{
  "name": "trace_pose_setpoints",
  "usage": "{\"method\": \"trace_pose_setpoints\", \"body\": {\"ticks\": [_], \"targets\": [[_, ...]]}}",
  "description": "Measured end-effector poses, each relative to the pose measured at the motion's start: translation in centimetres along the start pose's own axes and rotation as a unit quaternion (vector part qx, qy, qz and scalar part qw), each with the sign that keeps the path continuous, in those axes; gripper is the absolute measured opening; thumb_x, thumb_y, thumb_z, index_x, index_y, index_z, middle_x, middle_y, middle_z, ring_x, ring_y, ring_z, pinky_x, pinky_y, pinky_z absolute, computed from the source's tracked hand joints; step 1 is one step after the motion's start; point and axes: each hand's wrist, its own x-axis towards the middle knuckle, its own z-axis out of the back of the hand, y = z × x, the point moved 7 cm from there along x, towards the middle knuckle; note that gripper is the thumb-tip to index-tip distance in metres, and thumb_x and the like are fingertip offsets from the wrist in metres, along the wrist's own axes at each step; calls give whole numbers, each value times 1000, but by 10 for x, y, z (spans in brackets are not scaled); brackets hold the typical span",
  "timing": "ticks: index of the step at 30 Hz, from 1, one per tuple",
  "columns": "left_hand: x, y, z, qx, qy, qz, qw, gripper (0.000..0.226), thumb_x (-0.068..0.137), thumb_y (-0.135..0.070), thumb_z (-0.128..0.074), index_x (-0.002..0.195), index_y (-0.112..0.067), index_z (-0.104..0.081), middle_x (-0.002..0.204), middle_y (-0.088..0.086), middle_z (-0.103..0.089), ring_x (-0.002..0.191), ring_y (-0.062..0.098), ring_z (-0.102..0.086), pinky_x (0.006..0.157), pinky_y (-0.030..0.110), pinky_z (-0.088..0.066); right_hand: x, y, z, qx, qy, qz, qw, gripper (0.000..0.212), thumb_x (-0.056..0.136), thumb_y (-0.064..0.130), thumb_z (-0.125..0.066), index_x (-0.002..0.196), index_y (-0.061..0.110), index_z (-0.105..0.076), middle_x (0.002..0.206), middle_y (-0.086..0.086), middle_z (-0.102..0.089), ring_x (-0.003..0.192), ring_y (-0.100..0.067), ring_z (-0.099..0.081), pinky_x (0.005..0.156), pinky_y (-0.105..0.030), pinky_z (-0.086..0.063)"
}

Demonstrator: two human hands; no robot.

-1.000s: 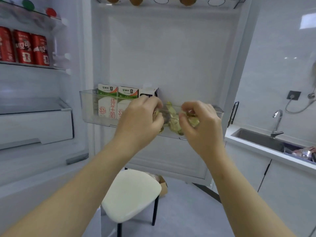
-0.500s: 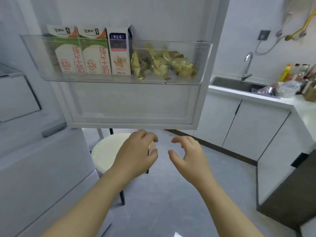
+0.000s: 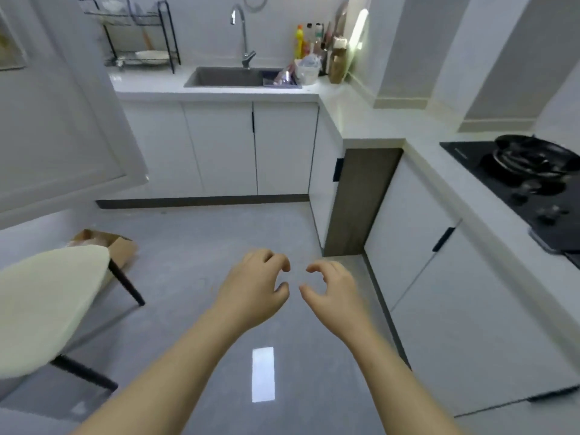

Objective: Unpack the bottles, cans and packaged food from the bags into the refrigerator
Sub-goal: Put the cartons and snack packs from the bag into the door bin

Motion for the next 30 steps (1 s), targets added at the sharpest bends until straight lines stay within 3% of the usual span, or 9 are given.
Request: {"method": "trace_pose_setpoints", "body": {"ticks": [5, 10, 14, 24, 30], "targets": [[36, -98, -52, -22, 45, -67, 997, 28, 93, -31, -49, 121, -24, -51, 121, -5, -49, 109, 10, -46, 81, 14, -33, -30, -85, 75, -10, -55, -87, 995, 34, 89, 34, -55, 121, 28, -50, 123, 13, -49, 114, -7, -44, 87, -20, -40], [62, -189, -102, -27, 87, -134, 987, 27, 92, -33, -49, 119, -26, -51, 120, -6, -49, 108, 12, -45, 89, 25, -45, -60, -156, 150, -6, -110, -160, 981, 32, 89, 31, -56, 121, 27, -51, 121, 10, -49, 112, -8, -45, 83, -19, -38], [77, -270, -141, -31, 118, -197, 973, 29, 93, -31, -48, 121, -25, -51, 119, -6, -49, 110, 12, -45, 90, 25, -44, -91, -211, 208, 21, -161, -201, 966, 27, 90, 30, -56, 116, 29, -52, 114, 16, -48, 109, -4, -44, 81, -17, -36], [91, -441, -206, -63, 158, -342, 924, 30, 93, -31, -48, 122, -26, -51, 121, -5, -49, 109, 12, -46, 88, 24, -44, -168, -306, 315, 43, -292, -301, 907, 20, 88, 26, -59, 106, 32, -52, 103, 20, -46, 104, -5, -44, 79, -20, -37], [101, -510, -232, -75, 182, -415, 888, 30, 92, -29, -49, 122, -24, -51, 122, -5, -48, 112, 14, -45, 91, 25, -42, -196, -337, 354, 33, -358, -342, 868, 19, 87, 24, -59, 104, 31, -53, 92, 32, -41, 107, -5, -44, 82, -19, -35]]}}
